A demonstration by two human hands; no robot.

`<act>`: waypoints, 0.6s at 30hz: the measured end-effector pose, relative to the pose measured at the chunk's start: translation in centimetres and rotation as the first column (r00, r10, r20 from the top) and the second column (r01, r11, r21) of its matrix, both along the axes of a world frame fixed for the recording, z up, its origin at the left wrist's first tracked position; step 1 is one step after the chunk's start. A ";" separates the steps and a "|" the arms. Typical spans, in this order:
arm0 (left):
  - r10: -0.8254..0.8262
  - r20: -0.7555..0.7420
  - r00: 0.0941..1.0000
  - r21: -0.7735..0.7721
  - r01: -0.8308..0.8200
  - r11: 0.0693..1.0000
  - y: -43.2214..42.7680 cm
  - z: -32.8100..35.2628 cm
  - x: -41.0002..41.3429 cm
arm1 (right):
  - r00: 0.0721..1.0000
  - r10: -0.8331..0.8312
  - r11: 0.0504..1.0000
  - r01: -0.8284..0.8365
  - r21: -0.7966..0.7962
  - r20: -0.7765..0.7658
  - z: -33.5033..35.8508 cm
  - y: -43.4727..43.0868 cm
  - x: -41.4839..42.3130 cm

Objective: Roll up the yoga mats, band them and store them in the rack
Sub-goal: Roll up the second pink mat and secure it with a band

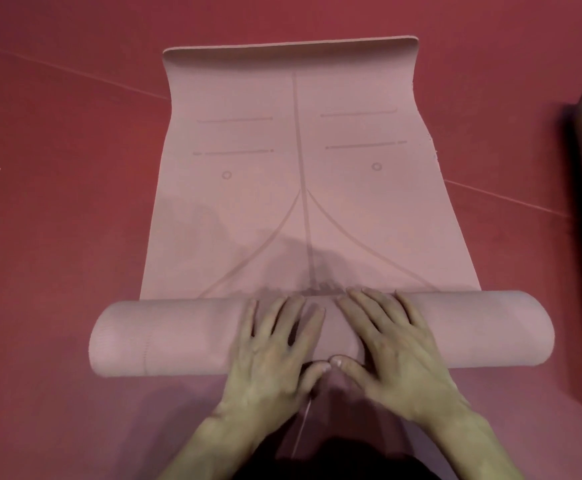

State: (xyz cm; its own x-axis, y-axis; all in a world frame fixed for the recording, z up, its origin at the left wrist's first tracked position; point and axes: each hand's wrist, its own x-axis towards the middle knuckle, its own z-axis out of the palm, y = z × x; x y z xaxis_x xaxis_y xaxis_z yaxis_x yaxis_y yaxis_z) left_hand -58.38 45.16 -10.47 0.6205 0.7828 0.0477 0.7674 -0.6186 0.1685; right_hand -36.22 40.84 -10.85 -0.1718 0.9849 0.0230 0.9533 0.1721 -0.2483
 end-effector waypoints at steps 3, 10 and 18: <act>0.098 0.073 0.993 -0.014 -0.097 0.995 -0.2 0.1 0.9 | 1.000 -0.001 0.997 0.003 -0.076 0.021 0.6 1.9 0.4; 0.154 -0.034 0.987 -0.027 -0.155 0.987 1.7 -0.6 2.1 | 0.954 -0.297 0.952 0.298 0.072 -0.025 0.9 0.8 -0.5; 0.203 0.067 0.977 -0.015 -0.203 0.979 2.9 -1.1 1.5 | 0.922 -0.380 0.909 0.387 0.155 -0.074 -1.0 1.9 -1.3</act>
